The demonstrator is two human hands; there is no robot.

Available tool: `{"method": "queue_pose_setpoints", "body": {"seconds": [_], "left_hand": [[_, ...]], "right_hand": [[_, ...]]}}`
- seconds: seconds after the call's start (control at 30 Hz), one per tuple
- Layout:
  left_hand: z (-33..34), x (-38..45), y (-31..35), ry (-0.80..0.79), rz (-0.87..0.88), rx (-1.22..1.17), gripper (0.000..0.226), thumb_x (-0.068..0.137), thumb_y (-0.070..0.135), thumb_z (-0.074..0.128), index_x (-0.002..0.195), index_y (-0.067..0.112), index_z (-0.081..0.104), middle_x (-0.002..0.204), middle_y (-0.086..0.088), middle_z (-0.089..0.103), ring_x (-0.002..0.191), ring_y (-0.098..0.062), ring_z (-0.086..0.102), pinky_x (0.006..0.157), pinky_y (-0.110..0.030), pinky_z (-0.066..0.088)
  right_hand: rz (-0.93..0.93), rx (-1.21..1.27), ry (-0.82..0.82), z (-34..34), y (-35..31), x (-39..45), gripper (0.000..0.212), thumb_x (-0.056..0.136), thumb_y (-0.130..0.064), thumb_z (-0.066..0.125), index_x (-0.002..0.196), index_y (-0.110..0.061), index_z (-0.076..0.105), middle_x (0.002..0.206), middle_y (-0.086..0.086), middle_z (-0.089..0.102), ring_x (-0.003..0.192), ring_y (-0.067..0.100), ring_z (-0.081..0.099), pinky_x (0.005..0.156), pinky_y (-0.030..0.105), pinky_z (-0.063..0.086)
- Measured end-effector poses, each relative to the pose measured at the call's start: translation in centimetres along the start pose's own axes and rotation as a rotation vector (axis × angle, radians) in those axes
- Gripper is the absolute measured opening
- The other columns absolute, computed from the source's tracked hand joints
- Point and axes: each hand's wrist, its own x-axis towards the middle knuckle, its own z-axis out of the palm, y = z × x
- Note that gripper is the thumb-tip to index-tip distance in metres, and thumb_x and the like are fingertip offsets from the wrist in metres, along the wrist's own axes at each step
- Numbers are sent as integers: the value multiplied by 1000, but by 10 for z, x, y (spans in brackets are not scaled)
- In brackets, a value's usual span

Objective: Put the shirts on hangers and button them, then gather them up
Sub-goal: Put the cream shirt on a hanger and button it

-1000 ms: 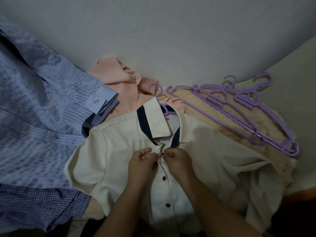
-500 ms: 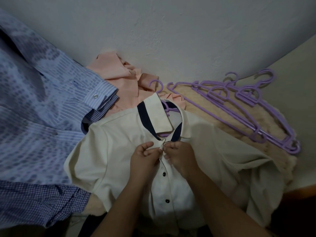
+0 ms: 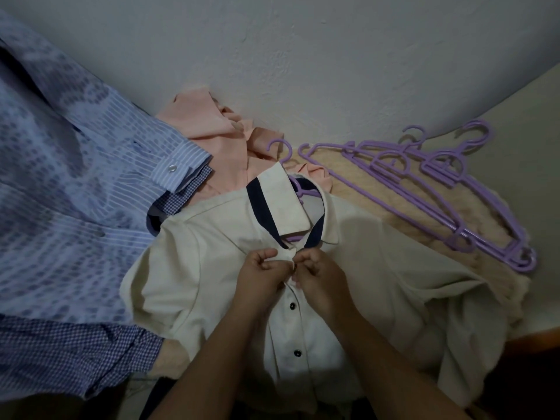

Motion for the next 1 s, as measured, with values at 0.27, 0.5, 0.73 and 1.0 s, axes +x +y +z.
{"method": "queue_pose_setpoints", "body": {"seconds": [0.27,0.5,0.73,1.0], "left_hand": [[-1,0,2,-73,36,101,42,75,-16,69,104,5,49,73,-10,59,60,-13,58,54,-16,51],[-9,0,-2,-105,68,151,27,84,-2,67,107,8,55,84,-15,63,78,-24,61,69,-25,52],[-4,-4,-2,-64,141,175,25,86,-7,62,103,8,52,72,-6,64,57,-7,64,53,-17,50],[-5,-2,5,-69,34,165,32,81,-1,71,107,11,56,89,-20,71,78,-26,68,75,-37,57]], "right_hand": [[86,118,108,2,5,7,18,83,-14,64,76,-29,57,82,2,67,79,22,67,74,46,57],[112,166,139,5,8,8,16,81,-17,66,79,-27,54,81,4,67,72,23,68,69,47,58],[117,179,107,3,2,6,31,68,-30,80,85,-27,53,82,0,66,74,16,68,72,41,58],[34,128,105,-1,6,10,24,84,-6,64,80,-23,48,76,6,63,74,25,67,72,49,56]]}}
